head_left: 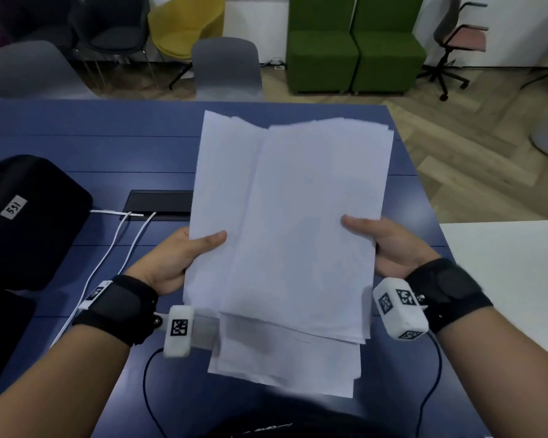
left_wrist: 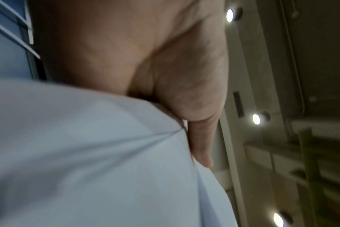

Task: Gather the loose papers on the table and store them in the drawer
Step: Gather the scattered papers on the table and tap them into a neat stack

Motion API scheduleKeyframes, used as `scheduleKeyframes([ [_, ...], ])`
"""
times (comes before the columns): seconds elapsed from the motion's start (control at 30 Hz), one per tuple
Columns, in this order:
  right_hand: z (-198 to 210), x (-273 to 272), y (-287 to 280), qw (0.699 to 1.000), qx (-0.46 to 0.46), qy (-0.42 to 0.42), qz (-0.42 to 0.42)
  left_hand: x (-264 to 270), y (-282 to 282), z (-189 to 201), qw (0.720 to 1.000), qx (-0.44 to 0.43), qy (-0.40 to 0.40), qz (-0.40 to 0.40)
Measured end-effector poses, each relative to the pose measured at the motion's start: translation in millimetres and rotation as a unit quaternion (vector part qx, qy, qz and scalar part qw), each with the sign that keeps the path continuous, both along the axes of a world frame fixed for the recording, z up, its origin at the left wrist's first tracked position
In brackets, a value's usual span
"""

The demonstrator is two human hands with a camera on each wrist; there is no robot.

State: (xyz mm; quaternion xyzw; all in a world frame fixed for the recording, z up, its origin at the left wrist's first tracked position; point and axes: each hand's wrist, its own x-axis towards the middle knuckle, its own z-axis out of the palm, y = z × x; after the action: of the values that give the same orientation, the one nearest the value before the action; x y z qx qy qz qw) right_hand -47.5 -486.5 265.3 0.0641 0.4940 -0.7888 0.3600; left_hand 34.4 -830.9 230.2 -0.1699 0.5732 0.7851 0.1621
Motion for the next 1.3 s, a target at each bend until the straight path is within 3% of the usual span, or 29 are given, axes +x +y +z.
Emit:
scheduleKeyframes([
  [0.1, 11.2, -6.4, 2.0, 1.0, -0.012, -0.01, 0.003, -3.3, -2.5, 3.7, 0.998, 0.04, 0.022, 0.034],
  [0.3, -28.1, -1.7, 2.8, 0.988, 0.119, 0.019, 0.096, -2.9, 12.3, -22.9, 0.995, -0.027, -0.041, -0.085],
  [0.4, -24.0, -5.3, 1.8, 0.988, 0.123, 0.029, 0.09, -7.0, 15.1, -21.2, 0.997, -0.035, -0.036, -0.064],
  [0.5, -5.9, -13.2, 7.9, 0.995, 0.085, 0.043, 0.043, -10.2, 13.8, -3.4, 0.999, 0.045, -0.017, 0.008],
  [0.63, -2.0, -12.6, 9.5, 0.995, 0.076, 0.057, 0.022, -6.0, 19.9, 7.4, 0.993, 0.113, -0.028, -0.012],
  [0.83, -20.9, -5.9, 2.3, 0.987, 0.134, 0.062, 0.065, -11.0, 36.9, -11.4, 0.995, -0.055, -0.045, -0.074],
  [1.1, -16.8, 0.4, 7.8, 0.991, 0.073, 0.079, 0.081, -8.8, 15.8, -5.6, 0.999, 0.023, -0.035, 0.006],
  [1.3, -37.9, -1.9, -3.8, 0.977, 0.163, 0.104, 0.092, -9.8, 28.1, -18.8, 0.995, -0.096, -0.027, -0.004],
])
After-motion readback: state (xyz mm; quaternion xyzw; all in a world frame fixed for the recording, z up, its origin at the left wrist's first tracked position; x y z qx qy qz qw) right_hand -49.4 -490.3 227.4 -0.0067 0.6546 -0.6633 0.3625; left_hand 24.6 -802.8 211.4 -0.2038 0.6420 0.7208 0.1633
